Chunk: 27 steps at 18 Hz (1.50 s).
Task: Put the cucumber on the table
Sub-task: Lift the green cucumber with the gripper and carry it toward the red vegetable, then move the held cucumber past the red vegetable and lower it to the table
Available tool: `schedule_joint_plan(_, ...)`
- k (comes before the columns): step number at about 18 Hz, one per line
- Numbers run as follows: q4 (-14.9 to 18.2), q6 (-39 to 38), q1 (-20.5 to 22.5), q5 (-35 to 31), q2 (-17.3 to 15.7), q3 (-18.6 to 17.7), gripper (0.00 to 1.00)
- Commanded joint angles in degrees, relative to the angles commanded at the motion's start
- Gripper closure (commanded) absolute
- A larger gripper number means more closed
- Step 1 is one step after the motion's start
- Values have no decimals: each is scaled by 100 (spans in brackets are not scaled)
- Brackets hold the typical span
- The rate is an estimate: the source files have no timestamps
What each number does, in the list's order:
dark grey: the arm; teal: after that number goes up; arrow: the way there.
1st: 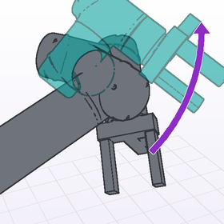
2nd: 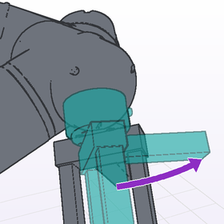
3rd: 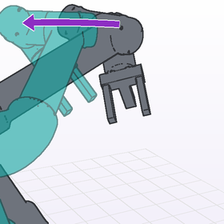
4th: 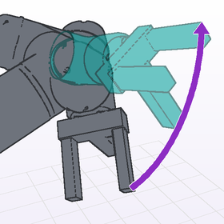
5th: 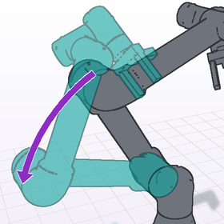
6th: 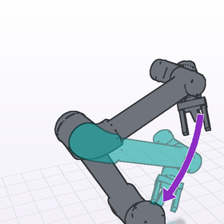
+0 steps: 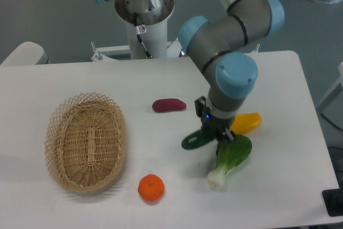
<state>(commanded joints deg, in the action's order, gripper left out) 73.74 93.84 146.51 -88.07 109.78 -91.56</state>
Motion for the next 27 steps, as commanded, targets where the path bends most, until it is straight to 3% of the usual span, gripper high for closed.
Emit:
schedule_joint_plan(6, -193, 1170, 483, -9, -615, -1002, 75)
schedule_joint_plan(10, -421, 1408, 449, -53, -844, -1468, 75)
schedule_joint_plan(15, -431, 1680, 396, -499, -1196, -2110, 75)
schedule_joint_plan(21, -860, 1655, 352, -624, -1126, -2436, 74)
schedule_joint_plan(27, -914, 1357, 186, -624, -950, -2515, 66)
